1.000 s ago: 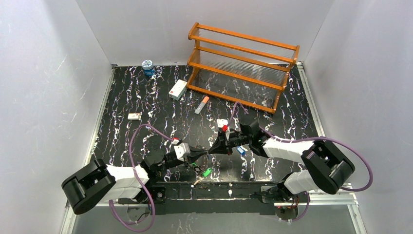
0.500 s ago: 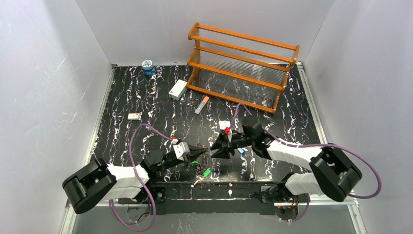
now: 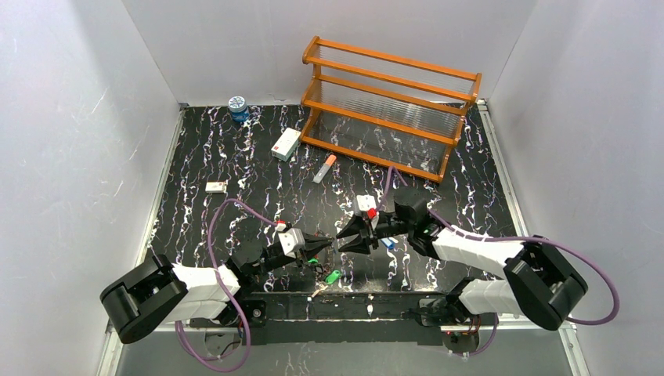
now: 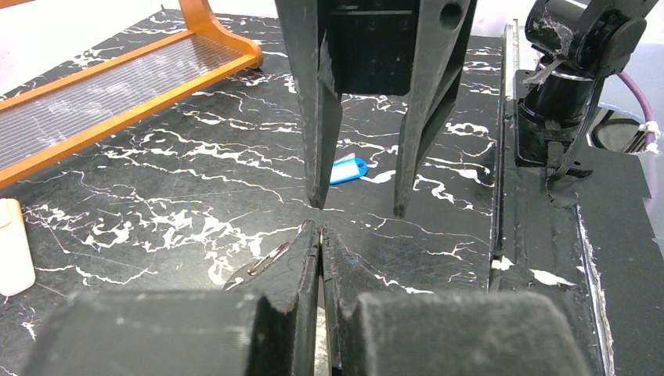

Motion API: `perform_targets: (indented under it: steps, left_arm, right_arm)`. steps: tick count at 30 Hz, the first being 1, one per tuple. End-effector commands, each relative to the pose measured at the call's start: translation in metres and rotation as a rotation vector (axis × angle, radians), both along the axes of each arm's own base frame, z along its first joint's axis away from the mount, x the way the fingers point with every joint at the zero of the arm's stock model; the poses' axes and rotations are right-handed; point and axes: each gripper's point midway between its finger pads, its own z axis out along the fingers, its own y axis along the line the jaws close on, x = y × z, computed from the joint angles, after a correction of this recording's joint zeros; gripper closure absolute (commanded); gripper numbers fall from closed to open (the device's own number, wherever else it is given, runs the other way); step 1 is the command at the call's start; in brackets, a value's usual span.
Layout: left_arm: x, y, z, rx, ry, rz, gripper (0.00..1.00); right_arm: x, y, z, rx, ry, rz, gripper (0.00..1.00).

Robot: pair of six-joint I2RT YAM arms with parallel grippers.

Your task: Put the keys on the keyring

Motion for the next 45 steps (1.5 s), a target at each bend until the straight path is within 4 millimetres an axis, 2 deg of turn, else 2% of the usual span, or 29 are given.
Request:
perform_targets:
  steps: [1,15,25,27,31,34,37,39,42,45]
  left_arm:
    - [-0.002,0.0,0.013,-0.042,-0.032,-0.009,1.0]
    - [-0.003,0.0,0.015,-0.051,-0.033,-0.014,1.0]
    - [-0.005,-0.001,0.015,-0.052,-0.031,-0.021,1.0]
    - [-0.005,-0.001,0.015,-0.053,-0.031,-0.021,1.0]
    - [-0.005,-0.001,0.016,-0.056,-0.03,-0.02,1.0]
    - [-0.003,0.0,0.018,-0.062,-0.033,-0.009,1.0]
    - [-0.002,0.004,0.015,-0.059,-0.029,0.009,0.82]
    - [0.0,0.007,0.016,-0.063,-0.033,0.027,0.74]
    - [0.003,0.013,0.015,-0.063,-0.041,0.065,0.65]
    - [0.008,0.018,0.012,-0.042,-0.05,0.102,0.61]
  right_arm:
    - [0.003,0.01,0.017,0.07,-0.047,0.039,0.53]
    - [0.009,0.022,0.006,0.075,-0.019,0.055,0.6]
    - [0.012,0.029,0.001,0.083,-0.007,0.064,0.71]
    - [0.012,0.03,0.002,0.09,-0.003,0.066,0.77]
    - [0.013,0.031,0.002,0.086,0.009,0.069,0.99]
    - [0.014,0.03,-0.001,0.067,0.026,0.056,0.99]
    - [0.015,0.03,-0.002,0.05,0.029,0.041,0.99]
    - [0.018,0.029,-0.002,0.032,0.029,0.018,0.99]
    - [0.022,0.026,-0.011,-0.044,0.049,-0.014,0.99]
    - [0.026,0.022,-0.019,-0.125,0.042,-0.041,0.99]
